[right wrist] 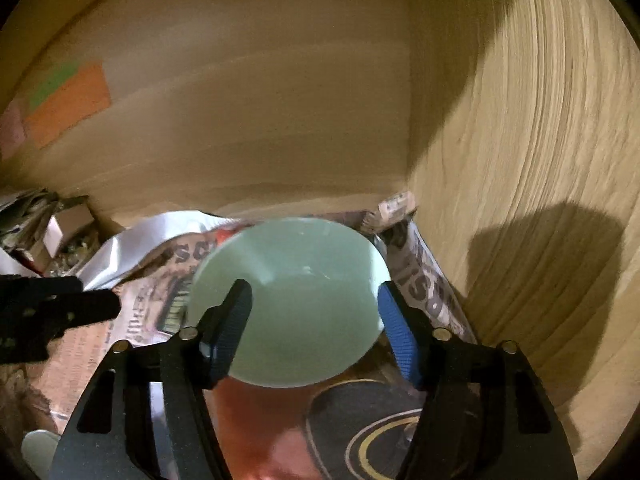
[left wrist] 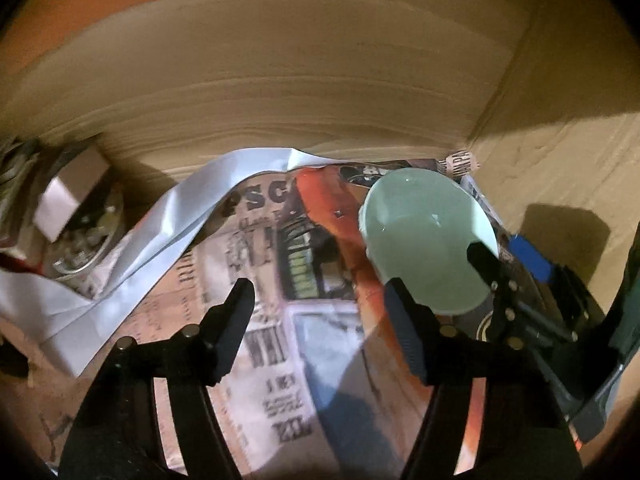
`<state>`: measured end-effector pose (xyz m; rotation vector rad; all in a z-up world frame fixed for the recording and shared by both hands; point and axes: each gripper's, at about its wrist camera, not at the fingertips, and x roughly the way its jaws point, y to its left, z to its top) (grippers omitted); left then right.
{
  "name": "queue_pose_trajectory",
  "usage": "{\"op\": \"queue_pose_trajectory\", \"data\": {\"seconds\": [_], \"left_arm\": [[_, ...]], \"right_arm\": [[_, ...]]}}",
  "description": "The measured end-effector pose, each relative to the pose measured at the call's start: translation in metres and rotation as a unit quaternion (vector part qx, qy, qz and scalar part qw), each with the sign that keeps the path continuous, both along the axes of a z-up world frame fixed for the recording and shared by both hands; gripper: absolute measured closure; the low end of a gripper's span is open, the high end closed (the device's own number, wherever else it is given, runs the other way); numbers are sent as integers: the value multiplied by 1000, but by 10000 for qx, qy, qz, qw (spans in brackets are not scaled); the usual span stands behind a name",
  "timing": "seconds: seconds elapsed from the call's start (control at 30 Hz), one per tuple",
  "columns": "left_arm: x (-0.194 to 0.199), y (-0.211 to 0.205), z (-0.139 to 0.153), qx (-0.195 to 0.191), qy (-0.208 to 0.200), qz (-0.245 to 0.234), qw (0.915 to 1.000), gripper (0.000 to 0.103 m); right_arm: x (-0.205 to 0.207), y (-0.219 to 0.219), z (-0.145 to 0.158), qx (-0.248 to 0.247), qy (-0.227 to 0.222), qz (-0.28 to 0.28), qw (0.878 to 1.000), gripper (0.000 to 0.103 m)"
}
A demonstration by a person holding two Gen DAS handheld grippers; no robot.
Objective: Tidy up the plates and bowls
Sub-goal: 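Reach both tools to the mint green bowl rim and close on it, then lift the mint green bowl and carry it over the white bowl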
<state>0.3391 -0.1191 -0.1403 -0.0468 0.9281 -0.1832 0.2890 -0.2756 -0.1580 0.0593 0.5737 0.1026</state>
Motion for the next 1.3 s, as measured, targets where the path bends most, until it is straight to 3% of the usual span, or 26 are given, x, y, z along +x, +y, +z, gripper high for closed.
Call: {"op": "queue_pose_trajectory", "data": {"seconds": [0.13,0.3,0.43,0.57,0.63,0.8,0.9,0.97,1.13,1.3], "left_arm": [[19,-14,-11,37,258,-87,9996,50],[40,-25,-19,211,324,-62,9992,57],[53,-28,-22,35,414,-93,9991,61],[65,-37,-28,193,450,-117,9987,66],[71,-42,-33,243,495,-139,9984,74],[74,-48,-40,290,552,-220,9978,79],[74,-52,-42,379,494,-314,9976,86],[72,-57,-43,437,440,-388,9973,92],[66,-64,-44,723,354,-438,9958,91],[56,-53,-42,723,419,-257,9962,91]], "right_arm": [[8,-9,-10,159,292,-39,9994,54],[7,-15,-14,228,275,-145,9993,57],[5,-17,-14,190,245,-218,9993,64],[4,-27,-15,330,292,-280,9986,65],[7,-29,-17,365,371,-308,9982,65],[17,-29,-26,302,554,-357,9974,66],[23,-29,-32,379,710,-278,9964,78],[27,-28,-35,459,747,-278,9958,79],[25,-32,-36,554,709,-274,9956,84],[18,-24,-34,483,649,-89,9967,84]]}}
